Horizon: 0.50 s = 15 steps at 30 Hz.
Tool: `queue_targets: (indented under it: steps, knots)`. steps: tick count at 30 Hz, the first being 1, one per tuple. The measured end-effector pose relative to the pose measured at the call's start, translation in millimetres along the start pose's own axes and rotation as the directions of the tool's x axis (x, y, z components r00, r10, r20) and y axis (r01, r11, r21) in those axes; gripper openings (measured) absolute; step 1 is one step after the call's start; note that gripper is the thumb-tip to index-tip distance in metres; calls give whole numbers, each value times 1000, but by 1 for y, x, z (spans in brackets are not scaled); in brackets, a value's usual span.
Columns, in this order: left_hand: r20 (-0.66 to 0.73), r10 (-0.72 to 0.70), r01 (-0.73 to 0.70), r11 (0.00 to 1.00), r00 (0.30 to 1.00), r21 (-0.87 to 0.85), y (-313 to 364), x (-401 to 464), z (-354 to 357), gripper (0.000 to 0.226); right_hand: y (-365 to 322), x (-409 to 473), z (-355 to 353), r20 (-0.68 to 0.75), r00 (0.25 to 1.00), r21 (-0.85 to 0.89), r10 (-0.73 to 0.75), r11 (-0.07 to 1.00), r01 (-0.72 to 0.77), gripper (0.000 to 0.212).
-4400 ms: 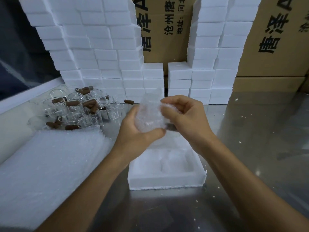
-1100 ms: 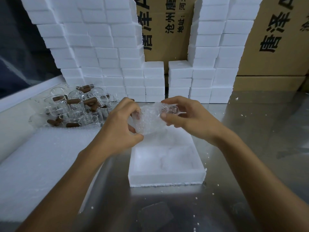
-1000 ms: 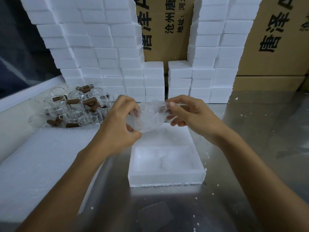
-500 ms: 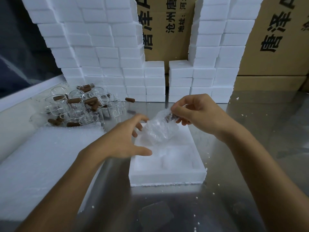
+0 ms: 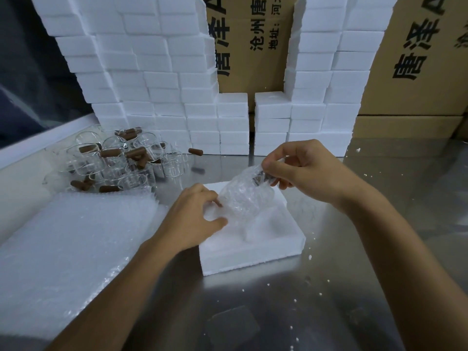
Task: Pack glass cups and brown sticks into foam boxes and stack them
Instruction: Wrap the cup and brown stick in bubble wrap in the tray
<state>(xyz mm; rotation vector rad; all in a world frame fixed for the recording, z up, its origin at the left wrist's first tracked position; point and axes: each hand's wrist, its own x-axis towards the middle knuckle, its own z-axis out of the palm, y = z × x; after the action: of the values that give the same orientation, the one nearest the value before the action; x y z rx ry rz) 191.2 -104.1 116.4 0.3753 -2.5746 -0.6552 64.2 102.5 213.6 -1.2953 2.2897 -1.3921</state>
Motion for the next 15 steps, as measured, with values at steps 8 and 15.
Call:
queue_targets:
  steps: [8, 15]
  knots:
    - [106, -67, 89, 972, 992, -216, 19, 6, -44, 48, 4, 2, 9, 64, 998, -16, -2, 1000, 3, 9]
    - [377, -38, 93, 987, 925, -129, 37, -2, -64, 95, 10, 4, 27, 140, 990, 11, -29, 1000, 27, 4]
